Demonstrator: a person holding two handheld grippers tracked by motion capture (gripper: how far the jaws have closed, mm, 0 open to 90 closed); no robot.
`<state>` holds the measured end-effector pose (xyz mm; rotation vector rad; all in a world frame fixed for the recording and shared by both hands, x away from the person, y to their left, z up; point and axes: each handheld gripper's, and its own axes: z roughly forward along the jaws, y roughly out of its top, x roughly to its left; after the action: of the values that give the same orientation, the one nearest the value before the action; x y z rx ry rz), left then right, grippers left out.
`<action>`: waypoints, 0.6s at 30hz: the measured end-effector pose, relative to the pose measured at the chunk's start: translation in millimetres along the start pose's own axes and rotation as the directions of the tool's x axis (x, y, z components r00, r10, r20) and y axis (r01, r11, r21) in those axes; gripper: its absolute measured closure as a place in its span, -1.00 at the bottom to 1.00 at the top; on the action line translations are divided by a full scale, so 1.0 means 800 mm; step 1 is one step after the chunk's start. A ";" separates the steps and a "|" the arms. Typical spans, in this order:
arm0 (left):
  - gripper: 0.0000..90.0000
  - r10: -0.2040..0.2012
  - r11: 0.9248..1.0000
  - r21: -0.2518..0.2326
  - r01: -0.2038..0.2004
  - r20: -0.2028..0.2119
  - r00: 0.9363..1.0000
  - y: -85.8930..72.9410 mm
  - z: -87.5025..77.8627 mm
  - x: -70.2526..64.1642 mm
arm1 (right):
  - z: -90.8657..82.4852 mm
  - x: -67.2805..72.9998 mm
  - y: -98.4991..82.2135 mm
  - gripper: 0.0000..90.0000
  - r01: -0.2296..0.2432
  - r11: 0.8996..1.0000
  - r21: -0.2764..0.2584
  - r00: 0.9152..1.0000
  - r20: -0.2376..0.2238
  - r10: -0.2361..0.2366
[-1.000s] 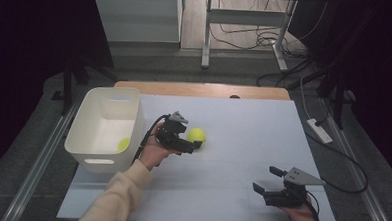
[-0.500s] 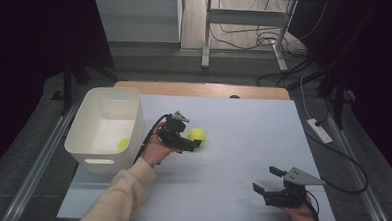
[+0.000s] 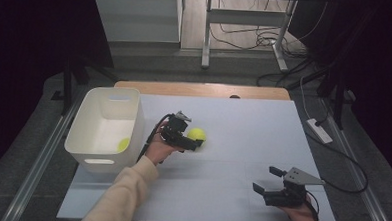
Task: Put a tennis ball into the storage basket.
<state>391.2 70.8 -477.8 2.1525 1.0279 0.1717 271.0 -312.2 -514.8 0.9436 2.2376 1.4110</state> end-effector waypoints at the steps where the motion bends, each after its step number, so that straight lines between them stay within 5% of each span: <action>1: -0.75 -0.002 1.000 0.001 0.002 0.000 1.000 0.000 0.001 0.000 | 0.000 0.000 0.000 -0.80 0.000 1.000 0.000 1.000 0.000 0.000; 18: -0.77 -0.013 0.999 0.044 0.014 -0.021 1.000 0.006 0.026 0.010 | 0.001 0.000 -0.001 -0.80 0.006 1.000 0.005 1.000 -0.002 -0.006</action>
<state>408.2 62.9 -490.7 2.1871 1.0665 0.1670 271.4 -312.0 -515.8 0.9362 2.2444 1.4049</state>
